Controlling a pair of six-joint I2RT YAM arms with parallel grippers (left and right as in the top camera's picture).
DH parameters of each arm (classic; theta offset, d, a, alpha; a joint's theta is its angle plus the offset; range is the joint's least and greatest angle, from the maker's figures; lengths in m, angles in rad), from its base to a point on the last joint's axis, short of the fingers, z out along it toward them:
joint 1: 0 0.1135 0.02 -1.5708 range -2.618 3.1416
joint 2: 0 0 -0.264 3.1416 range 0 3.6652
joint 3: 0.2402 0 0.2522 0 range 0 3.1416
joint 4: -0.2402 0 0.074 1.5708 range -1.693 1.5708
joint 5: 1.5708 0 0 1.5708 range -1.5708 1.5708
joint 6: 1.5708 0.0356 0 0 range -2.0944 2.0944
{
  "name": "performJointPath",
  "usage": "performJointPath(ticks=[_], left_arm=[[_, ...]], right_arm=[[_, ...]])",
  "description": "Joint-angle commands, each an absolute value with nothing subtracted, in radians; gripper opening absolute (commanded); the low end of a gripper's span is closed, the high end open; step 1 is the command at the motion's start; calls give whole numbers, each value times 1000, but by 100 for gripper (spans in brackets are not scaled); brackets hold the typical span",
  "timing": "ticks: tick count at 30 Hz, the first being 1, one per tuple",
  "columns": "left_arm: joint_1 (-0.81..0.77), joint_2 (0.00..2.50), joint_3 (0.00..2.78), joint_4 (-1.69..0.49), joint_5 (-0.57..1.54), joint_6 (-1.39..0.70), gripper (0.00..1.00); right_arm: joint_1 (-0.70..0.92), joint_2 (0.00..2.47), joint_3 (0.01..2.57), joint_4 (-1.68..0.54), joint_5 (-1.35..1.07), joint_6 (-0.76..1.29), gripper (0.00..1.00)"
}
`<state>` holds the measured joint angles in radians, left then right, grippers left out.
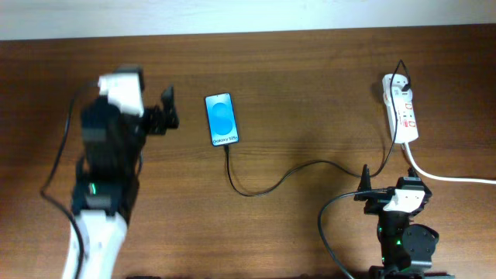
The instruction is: Plug charger to phone and switch on socket
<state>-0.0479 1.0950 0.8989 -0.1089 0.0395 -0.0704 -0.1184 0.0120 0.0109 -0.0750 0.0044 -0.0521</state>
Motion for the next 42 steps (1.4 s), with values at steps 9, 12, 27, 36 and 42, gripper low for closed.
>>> performJointPath(ticks=[9,12,27,36,42], left_arm=[[9,277,51,346,17,164,99],[27,178,9,233,-2,163,99],[29,5,9,-84,-15,163,99],[29,5,9,-84,-15,163,99],[29,5,9,-84,-15,163,99]], right_arm=[[-112,4,6,-80,19,-51,98],[-112,4,6,-80,19,-51,98],[-112,4,6,-80,19,-51,98],[-112,4,6,-80,19,-51,98],[-112,4,6,-80,20,-51,99]])
